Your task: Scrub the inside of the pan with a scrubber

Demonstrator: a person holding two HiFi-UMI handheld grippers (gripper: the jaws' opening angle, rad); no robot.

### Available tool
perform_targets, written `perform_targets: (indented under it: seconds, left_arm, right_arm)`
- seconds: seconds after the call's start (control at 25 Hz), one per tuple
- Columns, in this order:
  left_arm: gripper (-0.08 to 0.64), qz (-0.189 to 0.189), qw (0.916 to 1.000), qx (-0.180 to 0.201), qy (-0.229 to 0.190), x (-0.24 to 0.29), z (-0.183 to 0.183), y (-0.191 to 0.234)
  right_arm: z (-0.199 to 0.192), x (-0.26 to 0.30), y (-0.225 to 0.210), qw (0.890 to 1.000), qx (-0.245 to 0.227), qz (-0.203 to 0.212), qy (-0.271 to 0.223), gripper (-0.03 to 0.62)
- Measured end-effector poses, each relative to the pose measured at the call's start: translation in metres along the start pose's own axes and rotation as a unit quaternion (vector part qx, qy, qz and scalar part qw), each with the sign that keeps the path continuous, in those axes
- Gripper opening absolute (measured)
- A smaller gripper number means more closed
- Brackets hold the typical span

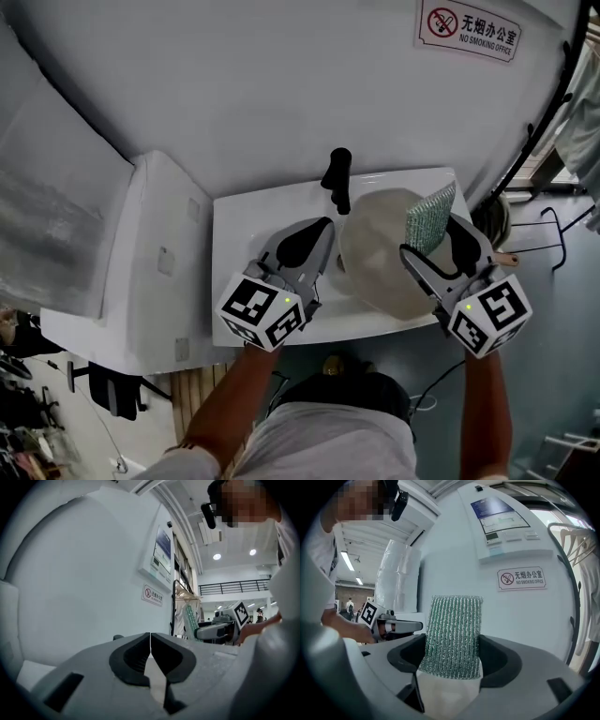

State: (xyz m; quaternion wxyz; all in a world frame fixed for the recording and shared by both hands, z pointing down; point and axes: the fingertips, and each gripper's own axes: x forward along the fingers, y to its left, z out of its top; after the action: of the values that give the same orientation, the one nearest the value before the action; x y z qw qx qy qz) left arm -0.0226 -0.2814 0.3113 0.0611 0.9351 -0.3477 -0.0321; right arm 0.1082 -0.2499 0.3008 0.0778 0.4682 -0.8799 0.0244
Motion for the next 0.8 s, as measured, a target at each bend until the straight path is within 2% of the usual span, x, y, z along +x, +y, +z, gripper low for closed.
perform_targets:
  seconds: [0.32,0.56,0.68,0.8]
  left_arm:
    - [0.018,0.023,0.9985,-0.021,0.045,0.017,-0.022,0.015]
    - [0.022,0.060,0.9929,-0.055,0.087,0.026,-0.046,0.021]
    - [0.109,0.067,0.9886,-0.077,0.111,0.029,-0.062,0.019]
    - [0.146,0.072,0.9838,-0.093,0.135,0.031,-0.078,0.016]
  right_arm:
    - [-0.017,0.030,-0.009,0.999,0.003,0.022,0.042,0.353]
    - [-0.047,0.047,-0.015,0.994,0.014,0.039,0.099,0.353]
    - [-0.063,0.054,-0.017,0.990,0.022,0.050,0.130,0.353]
    - [-0.080,0.061,-0.017,0.985,0.026,0.062,0.158,0.353]
